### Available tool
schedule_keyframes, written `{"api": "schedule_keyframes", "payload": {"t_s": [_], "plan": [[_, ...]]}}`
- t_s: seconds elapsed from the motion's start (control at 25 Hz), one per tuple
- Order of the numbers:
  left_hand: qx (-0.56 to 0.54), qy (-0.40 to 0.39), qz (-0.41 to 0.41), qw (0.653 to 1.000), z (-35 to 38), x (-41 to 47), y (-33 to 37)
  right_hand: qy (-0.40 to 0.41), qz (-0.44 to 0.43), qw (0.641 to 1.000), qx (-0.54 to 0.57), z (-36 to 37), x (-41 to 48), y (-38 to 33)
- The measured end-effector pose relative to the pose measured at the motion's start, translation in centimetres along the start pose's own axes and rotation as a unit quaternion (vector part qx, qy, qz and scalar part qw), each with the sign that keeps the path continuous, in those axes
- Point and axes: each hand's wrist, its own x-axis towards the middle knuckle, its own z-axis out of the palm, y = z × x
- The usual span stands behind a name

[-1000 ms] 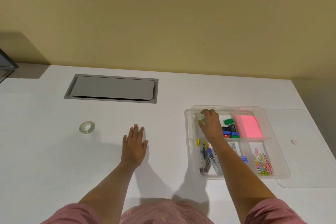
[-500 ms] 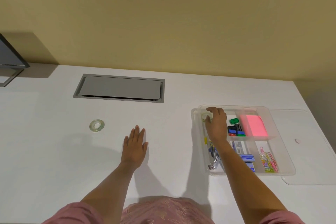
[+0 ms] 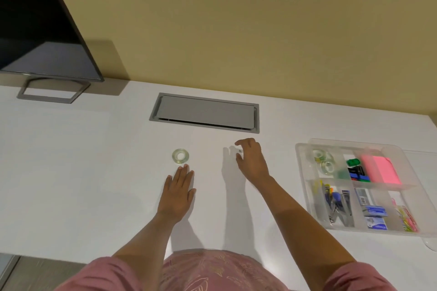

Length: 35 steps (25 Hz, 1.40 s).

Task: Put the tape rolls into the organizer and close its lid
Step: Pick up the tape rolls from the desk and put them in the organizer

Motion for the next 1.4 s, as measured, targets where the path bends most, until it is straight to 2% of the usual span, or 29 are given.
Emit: {"api": "schedule_keyframes", "payload": {"t_s": [0.32,0.52,0.64,1.04,1.4], "plan": [[-0.046,0.023,-0.075,0.996,-1.7,1.3,-7.1,-0.147,-0.054,0.987,-0.038,7.2,3.1,-8.4],[-0.069,0.03,-0.081,0.994,-2.1,3.2,-8.6,-0.22,-0.111,0.965,-0.095,9.8,4.8,-11.5],[-0.071,0.027,-0.079,0.994,-2.2,4.1,-9.0,-0.236,-0.129,0.955,-0.121,10.9,5.2,-12.1],[-0.066,0.011,-0.102,0.993,-3.1,4.1,-7.4,-0.132,-0.08,0.986,-0.056,7.1,5.1,-10.4],[-0.041,-0.04,-0.073,0.996,-2.3,2.8,-1.1,-0.031,0.006,0.999,-0.026,-1.6,2.3,-1.9]]}}
